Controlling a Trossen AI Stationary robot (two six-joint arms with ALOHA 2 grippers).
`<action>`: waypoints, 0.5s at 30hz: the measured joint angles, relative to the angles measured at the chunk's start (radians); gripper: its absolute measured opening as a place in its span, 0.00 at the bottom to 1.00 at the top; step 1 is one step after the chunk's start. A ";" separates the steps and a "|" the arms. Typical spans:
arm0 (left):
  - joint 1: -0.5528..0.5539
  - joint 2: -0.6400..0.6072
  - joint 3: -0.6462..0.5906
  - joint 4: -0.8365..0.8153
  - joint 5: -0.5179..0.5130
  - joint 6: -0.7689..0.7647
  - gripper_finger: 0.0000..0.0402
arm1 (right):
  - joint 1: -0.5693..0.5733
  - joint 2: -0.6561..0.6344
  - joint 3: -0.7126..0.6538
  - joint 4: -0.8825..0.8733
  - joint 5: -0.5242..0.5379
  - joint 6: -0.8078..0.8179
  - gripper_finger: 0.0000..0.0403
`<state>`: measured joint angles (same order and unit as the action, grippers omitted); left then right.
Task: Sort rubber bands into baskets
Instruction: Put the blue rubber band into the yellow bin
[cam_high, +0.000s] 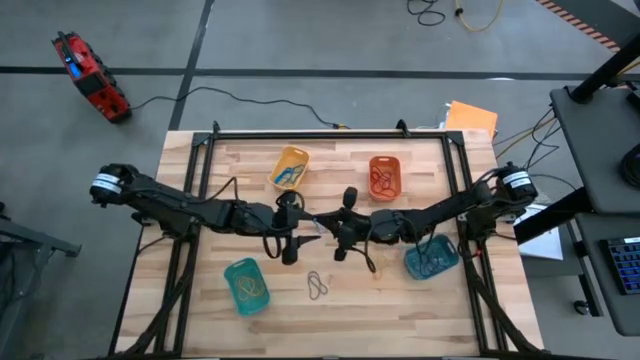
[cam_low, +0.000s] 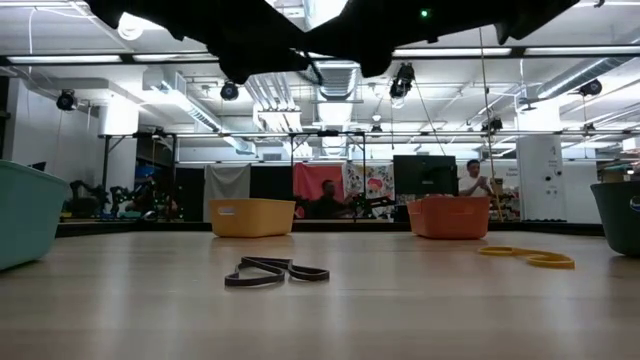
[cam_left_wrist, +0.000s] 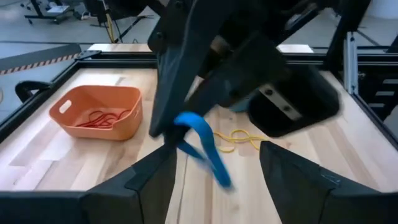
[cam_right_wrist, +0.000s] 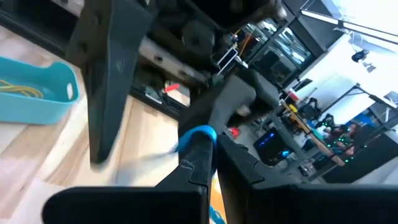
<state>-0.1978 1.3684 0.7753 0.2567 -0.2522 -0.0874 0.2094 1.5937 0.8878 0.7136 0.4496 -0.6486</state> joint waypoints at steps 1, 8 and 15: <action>0.002 0.004 0.000 0.004 0.000 -0.001 0.53 | -0.001 0.009 0.011 -0.001 0.000 -0.006 0.03; 0.007 0.011 -0.002 0.003 -0.013 0.004 0.41 | -0.004 0.063 0.062 -0.005 0.071 -0.063 0.03; 0.013 0.007 -0.003 -0.039 -0.047 0.017 0.04 | -0.004 0.071 0.066 -0.006 0.070 -0.058 0.03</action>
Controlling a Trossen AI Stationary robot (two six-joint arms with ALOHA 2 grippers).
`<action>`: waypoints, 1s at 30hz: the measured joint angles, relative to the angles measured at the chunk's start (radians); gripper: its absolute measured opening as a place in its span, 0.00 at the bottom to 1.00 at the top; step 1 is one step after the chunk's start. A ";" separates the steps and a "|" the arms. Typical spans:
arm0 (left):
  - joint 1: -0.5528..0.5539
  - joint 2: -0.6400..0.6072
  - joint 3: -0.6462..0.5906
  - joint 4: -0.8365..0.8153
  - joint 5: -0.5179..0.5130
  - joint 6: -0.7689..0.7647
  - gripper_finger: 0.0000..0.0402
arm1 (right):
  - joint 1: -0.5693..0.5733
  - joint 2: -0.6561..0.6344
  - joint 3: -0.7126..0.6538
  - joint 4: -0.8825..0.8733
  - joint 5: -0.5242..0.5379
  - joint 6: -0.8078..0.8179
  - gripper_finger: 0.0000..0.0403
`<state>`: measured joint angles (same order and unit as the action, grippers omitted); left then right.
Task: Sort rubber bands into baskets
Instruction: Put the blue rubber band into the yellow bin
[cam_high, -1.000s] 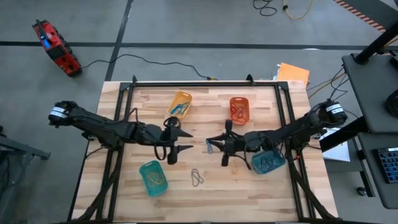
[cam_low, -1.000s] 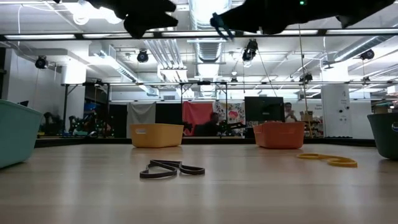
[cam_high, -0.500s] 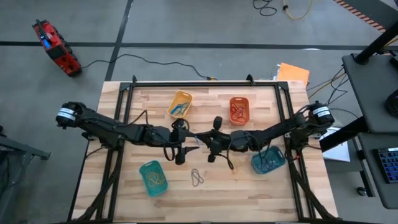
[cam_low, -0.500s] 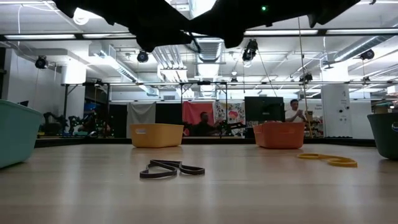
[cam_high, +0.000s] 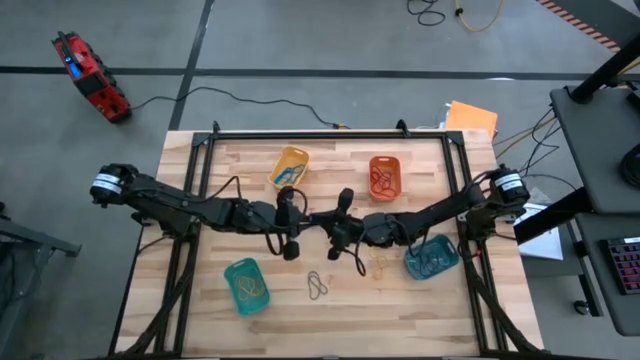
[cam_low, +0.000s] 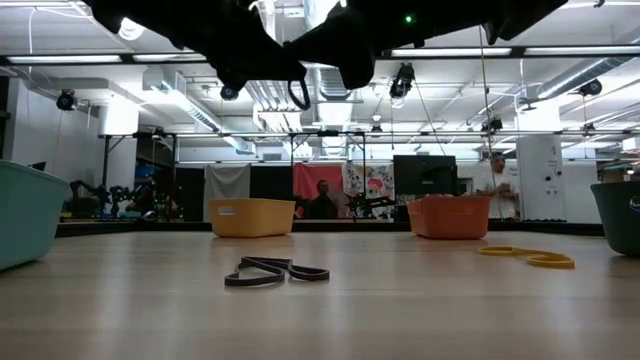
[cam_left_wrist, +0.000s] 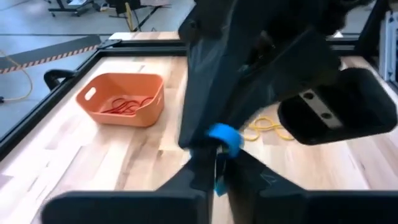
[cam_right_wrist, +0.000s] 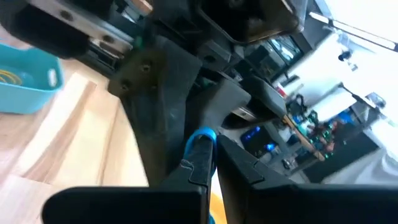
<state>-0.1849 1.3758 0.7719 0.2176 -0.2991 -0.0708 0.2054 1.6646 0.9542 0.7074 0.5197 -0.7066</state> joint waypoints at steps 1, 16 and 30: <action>0.000 0.000 0.000 -0.006 -0.001 0.000 0.02 | -0.001 -0.001 -0.001 -0.001 0.008 0.008 0.03; 0.016 -0.017 0.001 -0.016 -0.007 0.037 0.00 | -0.020 -0.104 0.018 -0.268 -0.054 0.378 0.20; 0.094 -0.068 0.002 -0.097 -0.010 0.058 0.00 | -0.029 -0.172 0.051 -0.508 -0.058 0.642 0.56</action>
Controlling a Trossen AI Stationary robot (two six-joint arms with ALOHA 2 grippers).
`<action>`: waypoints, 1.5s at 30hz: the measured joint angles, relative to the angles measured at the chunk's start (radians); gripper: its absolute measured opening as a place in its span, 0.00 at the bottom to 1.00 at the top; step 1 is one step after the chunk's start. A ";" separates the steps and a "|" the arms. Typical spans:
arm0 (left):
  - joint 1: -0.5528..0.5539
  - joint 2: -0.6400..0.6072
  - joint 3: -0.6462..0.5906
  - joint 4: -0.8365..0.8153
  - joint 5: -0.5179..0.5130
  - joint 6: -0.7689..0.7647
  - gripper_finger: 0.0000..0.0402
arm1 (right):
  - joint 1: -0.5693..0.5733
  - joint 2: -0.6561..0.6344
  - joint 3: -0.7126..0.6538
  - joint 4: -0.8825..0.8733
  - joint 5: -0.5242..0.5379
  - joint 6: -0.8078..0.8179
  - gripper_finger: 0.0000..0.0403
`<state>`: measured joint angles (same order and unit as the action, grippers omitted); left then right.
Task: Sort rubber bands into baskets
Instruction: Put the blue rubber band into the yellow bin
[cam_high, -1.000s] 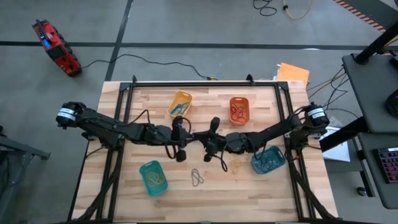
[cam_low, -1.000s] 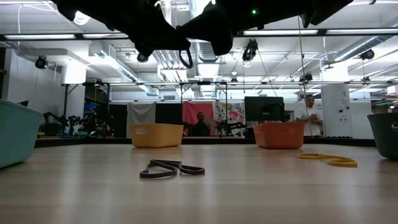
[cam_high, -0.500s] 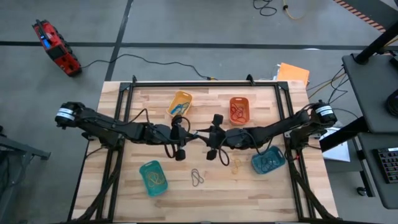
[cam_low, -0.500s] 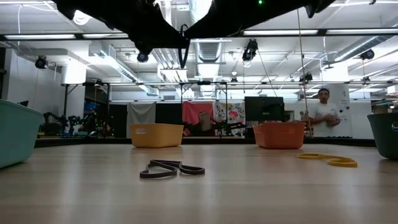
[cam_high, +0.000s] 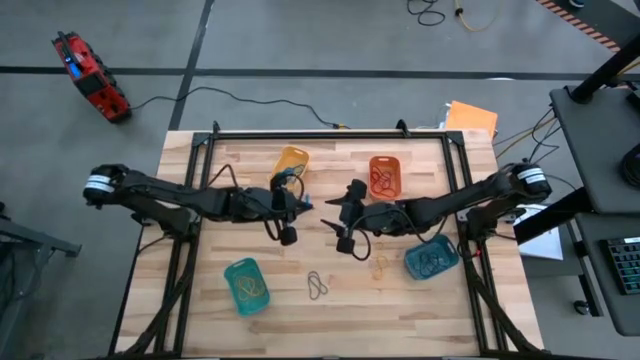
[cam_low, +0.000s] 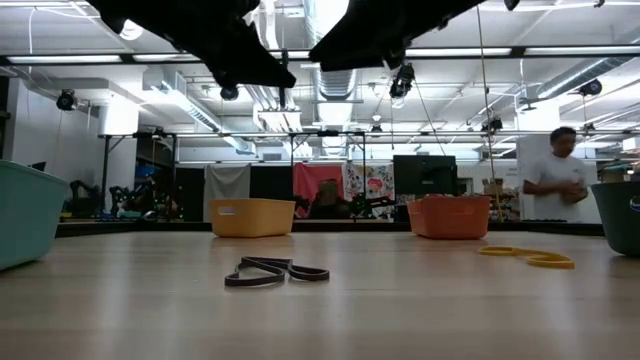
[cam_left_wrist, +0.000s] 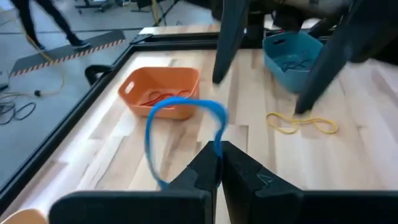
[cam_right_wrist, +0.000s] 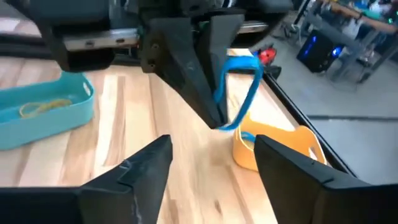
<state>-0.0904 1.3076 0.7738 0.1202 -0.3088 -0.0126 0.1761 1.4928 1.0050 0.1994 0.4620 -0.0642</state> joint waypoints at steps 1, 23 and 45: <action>0.009 -0.006 0.000 -0.009 0.000 0.000 0.00 | 0.000 -0.012 0.001 -0.016 0.001 0.018 0.57; 0.413 -0.009 0.000 -0.237 0.165 0.008 0.00 | 0.000 -0.086 0.001 -0.228 0.010 0.091 0.70; 0.598 0.187 0.019 -0.236 0.276 -0.023 0.00 | -0.007 -0.085 0.000 -0.226 0.010 0.118 0.74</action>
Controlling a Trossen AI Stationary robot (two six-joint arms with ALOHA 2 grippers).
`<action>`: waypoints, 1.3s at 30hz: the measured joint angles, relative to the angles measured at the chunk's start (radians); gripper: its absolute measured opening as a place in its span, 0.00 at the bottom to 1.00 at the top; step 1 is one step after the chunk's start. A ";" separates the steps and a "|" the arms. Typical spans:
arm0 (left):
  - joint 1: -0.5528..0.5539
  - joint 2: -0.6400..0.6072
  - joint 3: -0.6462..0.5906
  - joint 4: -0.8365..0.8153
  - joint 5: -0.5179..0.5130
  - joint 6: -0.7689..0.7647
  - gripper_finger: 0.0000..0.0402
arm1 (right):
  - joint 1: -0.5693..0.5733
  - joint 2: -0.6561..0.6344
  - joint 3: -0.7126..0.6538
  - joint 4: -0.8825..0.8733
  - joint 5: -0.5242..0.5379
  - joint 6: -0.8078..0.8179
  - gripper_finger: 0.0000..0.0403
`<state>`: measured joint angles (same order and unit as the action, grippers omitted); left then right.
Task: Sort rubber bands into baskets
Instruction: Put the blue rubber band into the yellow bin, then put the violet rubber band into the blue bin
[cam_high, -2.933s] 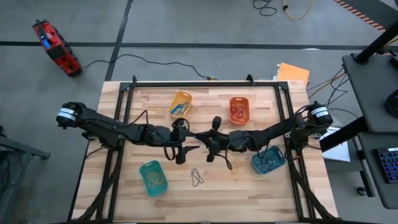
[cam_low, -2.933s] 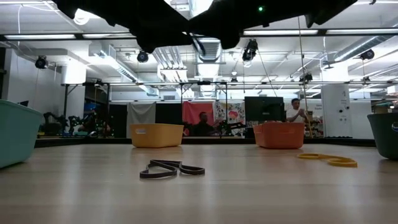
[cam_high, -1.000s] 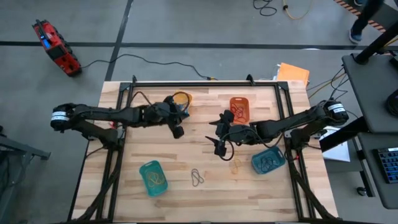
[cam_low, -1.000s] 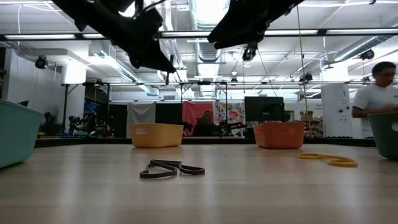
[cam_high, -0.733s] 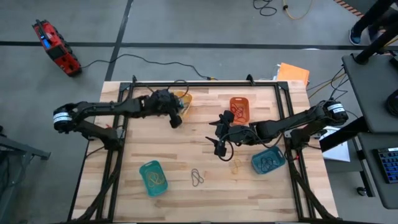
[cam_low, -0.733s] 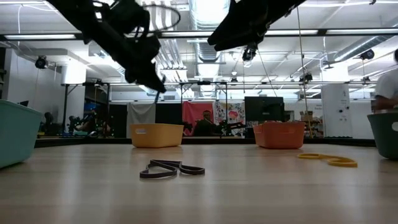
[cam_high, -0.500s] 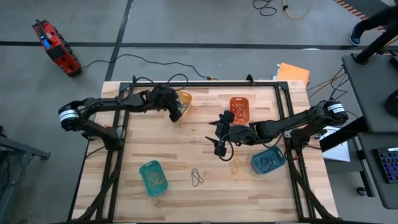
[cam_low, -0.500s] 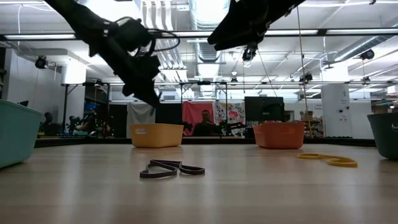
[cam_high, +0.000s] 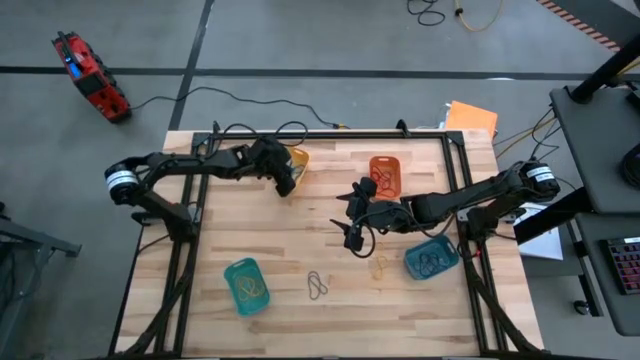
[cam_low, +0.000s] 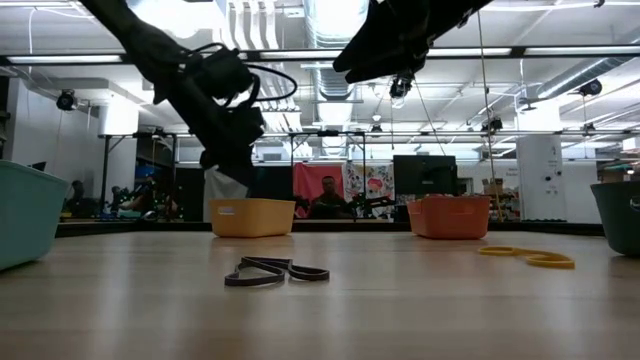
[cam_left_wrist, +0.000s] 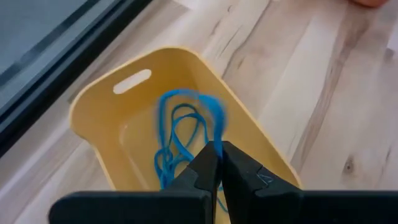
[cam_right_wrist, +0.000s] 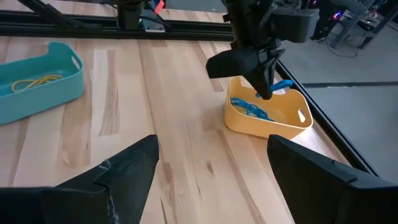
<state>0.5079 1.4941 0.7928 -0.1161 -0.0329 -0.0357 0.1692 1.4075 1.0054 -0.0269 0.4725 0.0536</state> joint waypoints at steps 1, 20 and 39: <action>0.000 0.000 0.004 -0.004 -0.003 -0.002 0.00 | 0.000 0.000 0.000 0.000 0.000 0.000 0.74; 0.000 -0.005 0.014 -0.004 -0.004 -0.004 0.38 | 0.000 0.003 0.000 0.000 0.000 0.000 0.79; -0.079 -0.230 0.015 -0.081 -0.011 -0.037 0.41 | 0.000 0.008 -0.001 -0.037 0.000 0.029 0.79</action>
<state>0.4292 1.2639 0.8073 -0.1967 -0.0441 -0.0725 0.1692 1.4158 1.0046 -0.0637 0.4725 0.0824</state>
